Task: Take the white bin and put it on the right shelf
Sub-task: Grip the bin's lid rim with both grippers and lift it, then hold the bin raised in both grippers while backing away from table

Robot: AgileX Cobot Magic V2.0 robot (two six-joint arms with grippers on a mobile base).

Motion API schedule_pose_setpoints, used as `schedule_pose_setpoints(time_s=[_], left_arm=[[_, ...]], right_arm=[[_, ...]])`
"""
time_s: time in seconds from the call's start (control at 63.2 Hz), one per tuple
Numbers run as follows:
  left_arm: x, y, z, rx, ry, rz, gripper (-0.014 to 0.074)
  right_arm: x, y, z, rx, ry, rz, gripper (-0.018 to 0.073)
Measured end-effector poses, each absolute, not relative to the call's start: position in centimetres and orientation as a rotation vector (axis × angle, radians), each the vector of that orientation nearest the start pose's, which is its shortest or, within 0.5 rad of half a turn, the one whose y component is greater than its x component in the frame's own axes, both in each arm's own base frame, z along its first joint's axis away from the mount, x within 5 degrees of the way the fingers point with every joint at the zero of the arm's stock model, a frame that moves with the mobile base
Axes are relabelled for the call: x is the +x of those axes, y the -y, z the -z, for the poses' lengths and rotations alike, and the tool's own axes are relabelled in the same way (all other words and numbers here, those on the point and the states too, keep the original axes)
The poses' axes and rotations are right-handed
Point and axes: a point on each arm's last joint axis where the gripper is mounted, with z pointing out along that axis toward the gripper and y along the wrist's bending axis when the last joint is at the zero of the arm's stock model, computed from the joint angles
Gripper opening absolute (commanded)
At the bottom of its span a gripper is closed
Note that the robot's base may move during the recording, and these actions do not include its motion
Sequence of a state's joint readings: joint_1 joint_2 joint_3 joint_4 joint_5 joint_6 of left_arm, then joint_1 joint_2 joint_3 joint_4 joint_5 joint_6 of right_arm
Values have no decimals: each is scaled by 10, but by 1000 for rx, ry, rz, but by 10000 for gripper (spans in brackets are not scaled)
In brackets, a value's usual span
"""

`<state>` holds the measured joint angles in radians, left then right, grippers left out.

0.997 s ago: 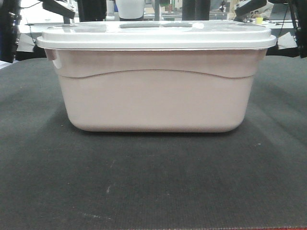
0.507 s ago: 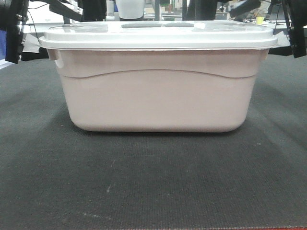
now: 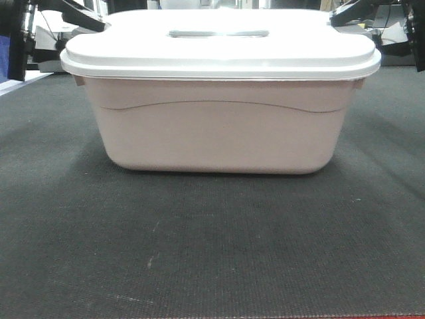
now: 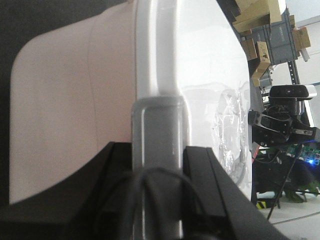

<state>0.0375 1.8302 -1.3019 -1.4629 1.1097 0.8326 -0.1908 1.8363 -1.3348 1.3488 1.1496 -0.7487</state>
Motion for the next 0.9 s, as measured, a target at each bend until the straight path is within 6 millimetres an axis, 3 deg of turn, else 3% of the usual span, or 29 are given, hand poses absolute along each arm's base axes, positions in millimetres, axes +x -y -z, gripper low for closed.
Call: schedule_pose_setpoints(time_s=[0.174, 0.364, 0.617, 0.902], left_arm=[[386, 67, -293, 117, -2108, 1438, -125], [378, 66, -335, 206, -2008, 1389, -125], [349, 68, -397, 308, -1864, 1305, -125], [304, 81, -459, 393, -1708, 1227, -126]], right_arm=[[376, -9, -296, 31, -2172, -1328, 62], [358, -12, -337, -22, -2057, -1293, 62], [329, -14, -389, -63, -1879, -1259, 62], [309, -12, -426, -36, -1698, -1239, 62]])
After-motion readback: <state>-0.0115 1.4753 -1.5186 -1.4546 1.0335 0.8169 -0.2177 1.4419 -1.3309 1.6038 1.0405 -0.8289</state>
